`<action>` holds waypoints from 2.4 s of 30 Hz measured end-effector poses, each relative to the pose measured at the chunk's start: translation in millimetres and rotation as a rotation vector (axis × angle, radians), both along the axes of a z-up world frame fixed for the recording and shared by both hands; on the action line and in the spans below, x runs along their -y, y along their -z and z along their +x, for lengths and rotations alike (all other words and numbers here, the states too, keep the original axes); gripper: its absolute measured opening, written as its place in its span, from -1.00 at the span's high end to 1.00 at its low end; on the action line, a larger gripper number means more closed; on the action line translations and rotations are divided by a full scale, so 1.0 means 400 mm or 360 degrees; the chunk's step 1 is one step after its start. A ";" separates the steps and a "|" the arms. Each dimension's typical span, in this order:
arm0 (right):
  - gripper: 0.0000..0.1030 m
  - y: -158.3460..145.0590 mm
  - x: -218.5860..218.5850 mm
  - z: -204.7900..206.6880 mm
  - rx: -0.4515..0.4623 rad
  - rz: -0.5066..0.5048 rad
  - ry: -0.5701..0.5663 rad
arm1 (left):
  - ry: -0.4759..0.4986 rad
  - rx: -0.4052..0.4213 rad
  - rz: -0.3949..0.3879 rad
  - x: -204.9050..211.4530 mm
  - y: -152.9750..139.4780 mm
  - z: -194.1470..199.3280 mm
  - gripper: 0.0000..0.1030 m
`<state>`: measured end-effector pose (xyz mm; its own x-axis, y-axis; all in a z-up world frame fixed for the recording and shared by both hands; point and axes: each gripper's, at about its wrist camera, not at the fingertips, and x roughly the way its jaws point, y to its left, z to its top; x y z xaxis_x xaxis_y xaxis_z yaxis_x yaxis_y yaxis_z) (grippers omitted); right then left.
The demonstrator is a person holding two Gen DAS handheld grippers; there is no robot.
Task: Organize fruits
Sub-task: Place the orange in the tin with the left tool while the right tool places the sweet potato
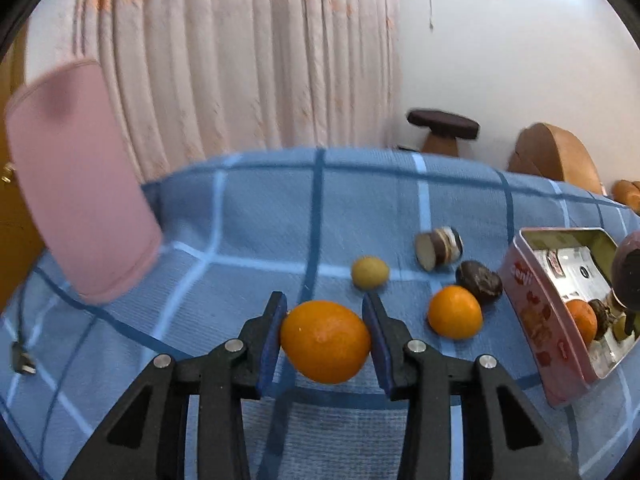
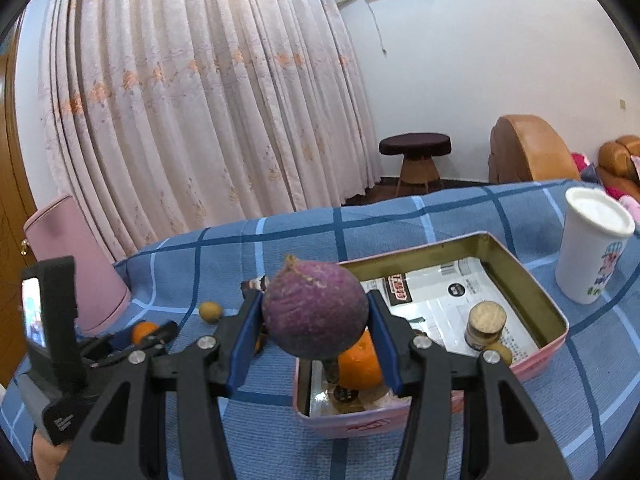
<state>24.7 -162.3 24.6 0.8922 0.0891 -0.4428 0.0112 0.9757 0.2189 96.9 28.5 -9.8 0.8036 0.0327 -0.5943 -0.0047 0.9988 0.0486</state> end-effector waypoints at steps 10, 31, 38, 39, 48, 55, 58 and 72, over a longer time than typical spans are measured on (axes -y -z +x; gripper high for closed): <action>-0.06 -0.005 0.041 -0.013 0.0019 -0.0028 0.0014 | 0.0034 0.0097 -0.0064 0.049 -0.012 -0.043 0.19; -0.06 0.011 0.243 0.007 -0.0019 -0.0244 0.0263 | 0.0316 0.0184 -0.0075 0.323 -0.060 -0.051 0.19; -0.06 0.027 0.296 0.047 -0.0100 -0.0199 0.0304 | 0.0394 0.0130 -0.0044 0.418 -0.045 -0.016 0.19; -0.06 0.030 0.299 0.053 -0.0113 -0.0197 0.0303 | 0.0398 0.0122 -0.0037 0.425 -0.041 -0.012 0.19; -0.06 0.065 0.297 0.096 -0.0214 -0.0186 0.0226 | 0.0393 0.0057 -0.0003 0.438 -0.009 0.010 0.19; -0.10 0.062 0.295 0.083 -0.0169 -0.0177 0.0214 | 0.0401 0.0037 -0.0052 0.430 -0.006 0.007 0.02; -0.17 0.051 0.292 0.066 -0.0108 -0.0198 0.0256 | 0.0358 0.0056 -0.0035 0.421 -0.012 0.001 -0.26; -0.77 0.005 0.287 0.016 0.0133 -0.0204 0.0368 | 0.0343 0.0186 -0.0009 0.384 -0.050 -0.042 -0.49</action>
<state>31.0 -277.0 22.4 0.9162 -0.1730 -0.3616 0.2239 0.9691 0.1035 80.2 -125.1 10.3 0.8549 -0.1503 -0.4965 0.2035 0.9776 0.0545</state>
